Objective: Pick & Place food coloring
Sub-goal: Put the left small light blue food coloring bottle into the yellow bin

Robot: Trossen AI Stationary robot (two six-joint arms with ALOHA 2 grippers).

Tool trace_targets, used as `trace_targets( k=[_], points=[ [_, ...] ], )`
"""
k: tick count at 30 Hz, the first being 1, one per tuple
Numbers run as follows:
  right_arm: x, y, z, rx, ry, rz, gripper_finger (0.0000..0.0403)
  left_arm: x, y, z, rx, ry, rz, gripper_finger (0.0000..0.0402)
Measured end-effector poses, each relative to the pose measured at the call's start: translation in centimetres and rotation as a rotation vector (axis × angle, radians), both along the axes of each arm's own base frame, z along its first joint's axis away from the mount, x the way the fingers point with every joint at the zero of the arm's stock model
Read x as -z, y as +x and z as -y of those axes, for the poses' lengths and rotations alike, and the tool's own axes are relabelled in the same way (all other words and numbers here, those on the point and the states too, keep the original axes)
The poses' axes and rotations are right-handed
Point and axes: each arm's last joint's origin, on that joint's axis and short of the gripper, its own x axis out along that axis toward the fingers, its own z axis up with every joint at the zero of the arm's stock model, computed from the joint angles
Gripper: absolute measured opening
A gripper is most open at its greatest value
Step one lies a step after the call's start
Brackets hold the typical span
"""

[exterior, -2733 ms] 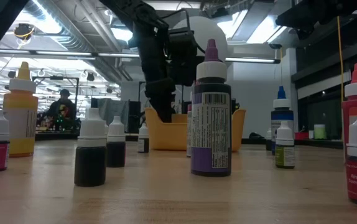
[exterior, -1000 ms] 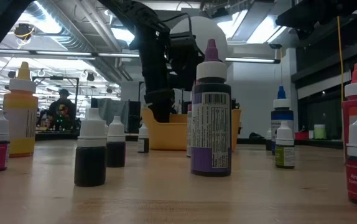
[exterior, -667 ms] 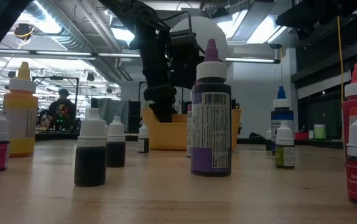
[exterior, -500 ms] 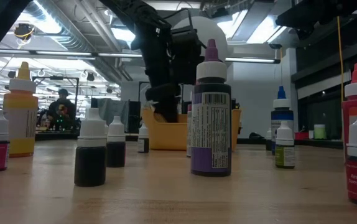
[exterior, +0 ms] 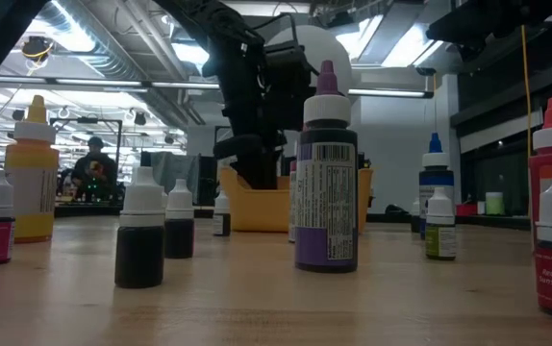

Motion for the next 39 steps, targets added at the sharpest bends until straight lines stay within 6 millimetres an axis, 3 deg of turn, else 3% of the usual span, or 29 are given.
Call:
trace_targets(
  k=[23, 39],
  points=[
    [0.0, 0.0, 0.0, 0.0, -0.002, -0.002, 0.0052, 1.4, 0.3, -0.2, 0.063, 0.027, -0.041, 0.0151],
    [0.0, 0.0, 0.0, 0.0, -0.003, -0.002, 0.0052, 1.5, 0.8, 2.2, 0.22, 0.072, -0.071, 0.0155]
  ],
)
